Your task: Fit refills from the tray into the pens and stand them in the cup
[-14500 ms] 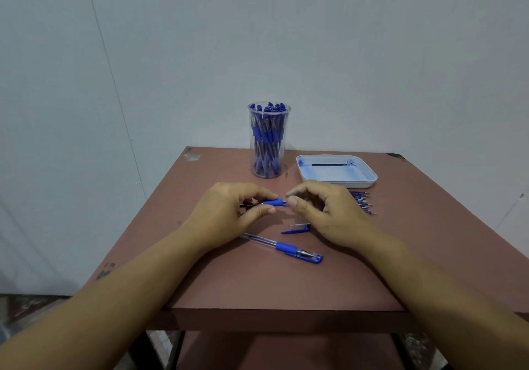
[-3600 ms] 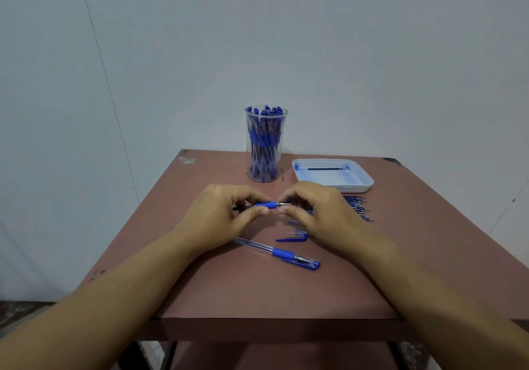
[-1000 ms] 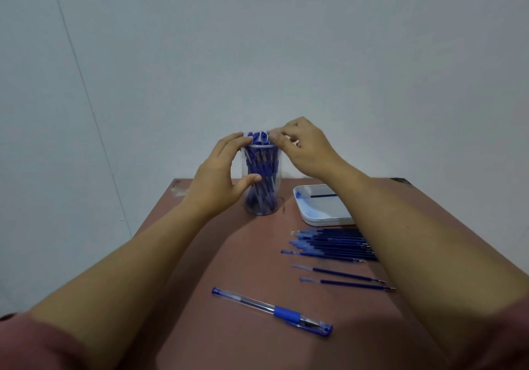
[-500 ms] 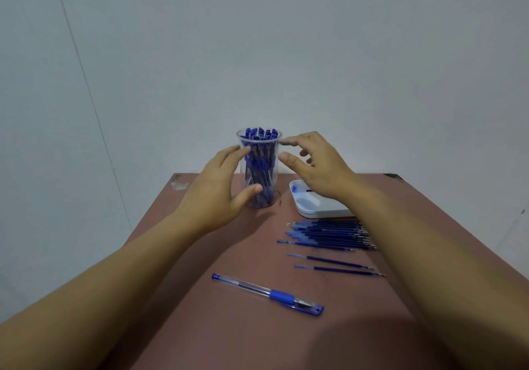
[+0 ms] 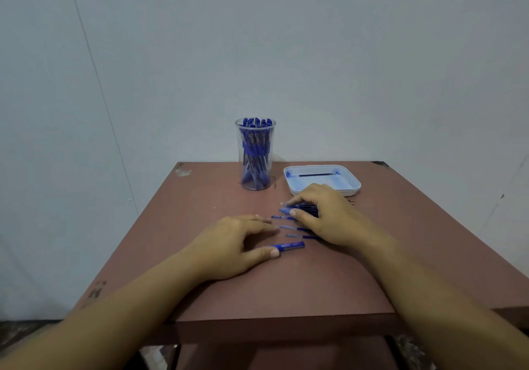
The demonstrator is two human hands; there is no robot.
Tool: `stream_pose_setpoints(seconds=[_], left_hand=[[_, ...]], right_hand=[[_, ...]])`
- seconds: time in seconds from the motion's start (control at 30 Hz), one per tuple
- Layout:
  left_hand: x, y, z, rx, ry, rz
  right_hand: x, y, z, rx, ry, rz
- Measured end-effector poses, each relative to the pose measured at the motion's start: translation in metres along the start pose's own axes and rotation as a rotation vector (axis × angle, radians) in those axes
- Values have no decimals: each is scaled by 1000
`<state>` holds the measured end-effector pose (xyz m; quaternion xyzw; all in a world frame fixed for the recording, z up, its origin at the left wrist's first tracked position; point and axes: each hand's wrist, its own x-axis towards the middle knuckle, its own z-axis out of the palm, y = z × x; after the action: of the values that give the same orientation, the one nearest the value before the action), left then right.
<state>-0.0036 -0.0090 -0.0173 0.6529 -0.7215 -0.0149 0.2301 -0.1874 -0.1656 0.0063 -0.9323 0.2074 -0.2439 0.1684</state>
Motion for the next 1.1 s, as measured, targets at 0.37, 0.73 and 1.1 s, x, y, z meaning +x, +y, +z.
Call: stream_pose_setpoints(seconds=[0.37,0.73,1.1], left_hand=[[-5,0,1,-46,61,-7],[12,-10,-7,28,250,-5],[18,-18,3,-10,358,114]], right_hand=[[-14,-14,5,36,-92,-98],[-7,-23,12,137,41,-59],[-4,-20,13,133,82,-33]])
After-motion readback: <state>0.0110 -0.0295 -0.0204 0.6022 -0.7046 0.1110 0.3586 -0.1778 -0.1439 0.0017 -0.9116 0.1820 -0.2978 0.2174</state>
